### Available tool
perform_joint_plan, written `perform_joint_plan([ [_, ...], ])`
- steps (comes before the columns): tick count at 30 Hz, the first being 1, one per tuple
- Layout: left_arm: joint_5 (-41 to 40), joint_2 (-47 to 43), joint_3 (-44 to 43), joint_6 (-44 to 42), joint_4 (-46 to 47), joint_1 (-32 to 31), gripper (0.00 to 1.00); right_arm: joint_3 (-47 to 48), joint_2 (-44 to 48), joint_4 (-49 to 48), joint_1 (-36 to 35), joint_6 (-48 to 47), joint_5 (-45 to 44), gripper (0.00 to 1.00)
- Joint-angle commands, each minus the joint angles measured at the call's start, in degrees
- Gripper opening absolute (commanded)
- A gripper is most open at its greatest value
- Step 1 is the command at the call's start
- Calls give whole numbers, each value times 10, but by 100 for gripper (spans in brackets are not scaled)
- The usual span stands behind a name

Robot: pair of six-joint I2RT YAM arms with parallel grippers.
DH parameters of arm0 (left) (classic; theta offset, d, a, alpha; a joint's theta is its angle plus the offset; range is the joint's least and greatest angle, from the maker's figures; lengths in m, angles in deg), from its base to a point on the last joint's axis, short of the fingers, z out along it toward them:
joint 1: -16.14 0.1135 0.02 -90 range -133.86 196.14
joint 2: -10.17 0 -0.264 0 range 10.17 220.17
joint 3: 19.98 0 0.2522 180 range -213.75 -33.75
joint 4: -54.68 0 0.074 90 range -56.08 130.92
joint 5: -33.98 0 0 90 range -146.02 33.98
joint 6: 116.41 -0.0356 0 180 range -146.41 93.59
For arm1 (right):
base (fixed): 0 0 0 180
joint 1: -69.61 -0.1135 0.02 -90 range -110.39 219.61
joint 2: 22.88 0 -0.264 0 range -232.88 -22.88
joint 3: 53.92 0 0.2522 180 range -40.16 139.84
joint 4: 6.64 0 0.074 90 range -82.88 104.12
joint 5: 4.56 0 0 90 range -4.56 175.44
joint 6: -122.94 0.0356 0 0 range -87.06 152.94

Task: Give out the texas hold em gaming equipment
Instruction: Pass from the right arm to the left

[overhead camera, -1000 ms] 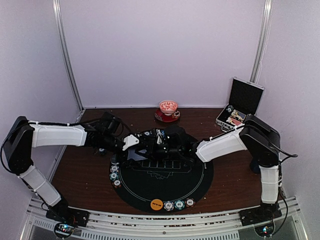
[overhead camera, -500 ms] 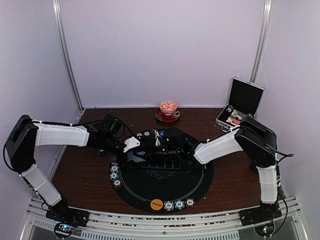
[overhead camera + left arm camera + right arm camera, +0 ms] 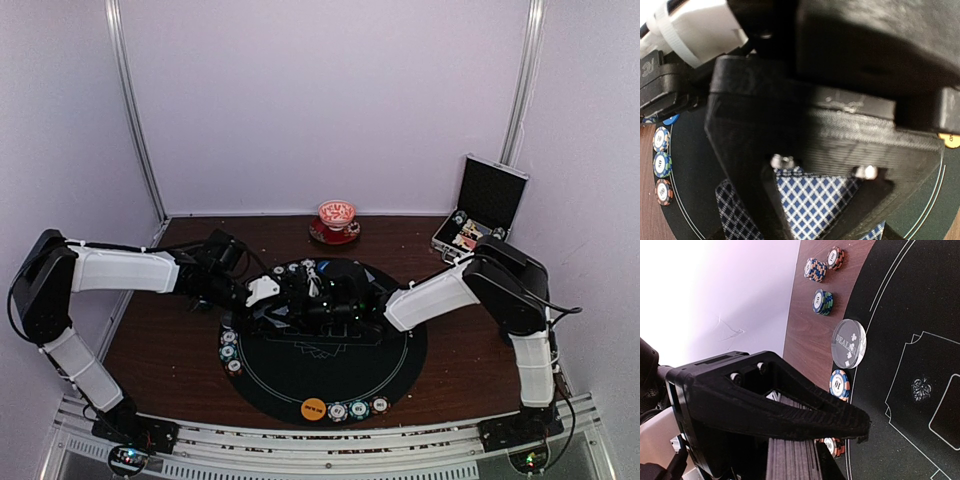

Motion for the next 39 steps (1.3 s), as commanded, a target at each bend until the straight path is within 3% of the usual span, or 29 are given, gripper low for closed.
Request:
perform_joint_plan([
  [1, 17, 4, 0, -18, 4, -4, 51, 19, -2, -18, -3, -2, 10, 16],
  [5, 15, 5, 1, -21, -2, -4, 50, 20, 3, -8, -3, -10, 10, 22],
  [11, 12, 15, -4, -23, -11, -3, 53, 23, 2, -11, -2, -11, 19, 24],
  [18, 0, 22, -4, -29, -26, -4, 50, 23, 12, 24, 3, -39, 16, 36],
  [39, -35, 23, -6, -23, -41, -2, 48, 2, 22, 108, 19, -102, -32, 28],
])
